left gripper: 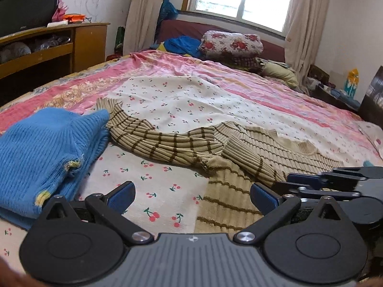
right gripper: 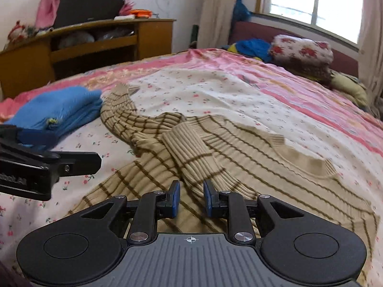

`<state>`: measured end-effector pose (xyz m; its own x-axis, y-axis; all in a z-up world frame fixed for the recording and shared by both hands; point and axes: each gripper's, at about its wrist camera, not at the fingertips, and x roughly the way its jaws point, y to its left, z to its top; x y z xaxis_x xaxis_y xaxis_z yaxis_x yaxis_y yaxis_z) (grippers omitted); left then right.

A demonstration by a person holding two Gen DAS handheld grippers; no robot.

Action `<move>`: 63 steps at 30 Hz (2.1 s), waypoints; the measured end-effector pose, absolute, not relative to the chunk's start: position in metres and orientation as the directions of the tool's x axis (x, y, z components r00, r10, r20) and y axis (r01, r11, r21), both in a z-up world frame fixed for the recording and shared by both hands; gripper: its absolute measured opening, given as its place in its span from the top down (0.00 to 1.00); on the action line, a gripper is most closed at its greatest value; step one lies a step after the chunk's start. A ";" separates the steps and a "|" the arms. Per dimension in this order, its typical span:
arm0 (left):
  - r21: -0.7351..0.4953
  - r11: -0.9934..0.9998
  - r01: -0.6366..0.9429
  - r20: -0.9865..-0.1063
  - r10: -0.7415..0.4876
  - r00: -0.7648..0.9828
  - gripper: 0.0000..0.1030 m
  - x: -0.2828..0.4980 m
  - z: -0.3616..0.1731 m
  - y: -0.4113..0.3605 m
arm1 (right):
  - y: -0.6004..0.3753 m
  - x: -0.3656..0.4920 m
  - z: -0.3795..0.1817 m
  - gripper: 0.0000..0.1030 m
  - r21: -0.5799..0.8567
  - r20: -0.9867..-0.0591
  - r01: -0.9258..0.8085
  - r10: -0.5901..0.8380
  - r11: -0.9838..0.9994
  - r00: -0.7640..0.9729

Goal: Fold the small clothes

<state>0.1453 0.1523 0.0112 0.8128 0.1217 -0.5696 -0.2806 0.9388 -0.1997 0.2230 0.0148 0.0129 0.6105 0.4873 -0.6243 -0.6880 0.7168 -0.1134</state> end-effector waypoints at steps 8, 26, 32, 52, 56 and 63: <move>-0.197 0.944 -0.266 -0.571 0.110 0.814 0.00 0.145 0.010 0.151 | 0.035 0.237 0.006 0.79 -0.108 -0.654 -0.740 0.513 0.664 0.556; -0.202 0.945 -0.258 -0.576 0.098 0.811 0.00 0.146 0.008 0.150 | 0.030 0.240 0.012 0.77 -0.124 -0.614 -0.692 0.493 0.711 0.616; -0.205 0.945 -0.256 -0.575 0.096 0.813 0.00 0.146 0.008 0.150 | 0.045 0.244 0.004 0.78 -0.150 -0.637 -0.716 0.486 0.682 0.598; -0.222 0.942 -0.251 -0.570 0.084 0.818 0.00 0.144 0.009 0.152 | 0.002 0.278 0.055 0.98 0.052 -0.539 -0.524 0.466 0.850 0.702; -0.226 0.941 -0.252 -0.564 0.084 0.821 0.00 0.143 0.010 0.152 | -0.004 0.276 0.071 0.98 0.071 -0.489 -0.513 0.479 0.855 0.729; -0.218 0.943 -0.252 -0.567 0.087 0.819 0.00 0.144 0.009 0.151 | 0.039 0.267 0.005 0.93 0.064 -0.687 -0.640 0.499 0.766 0.528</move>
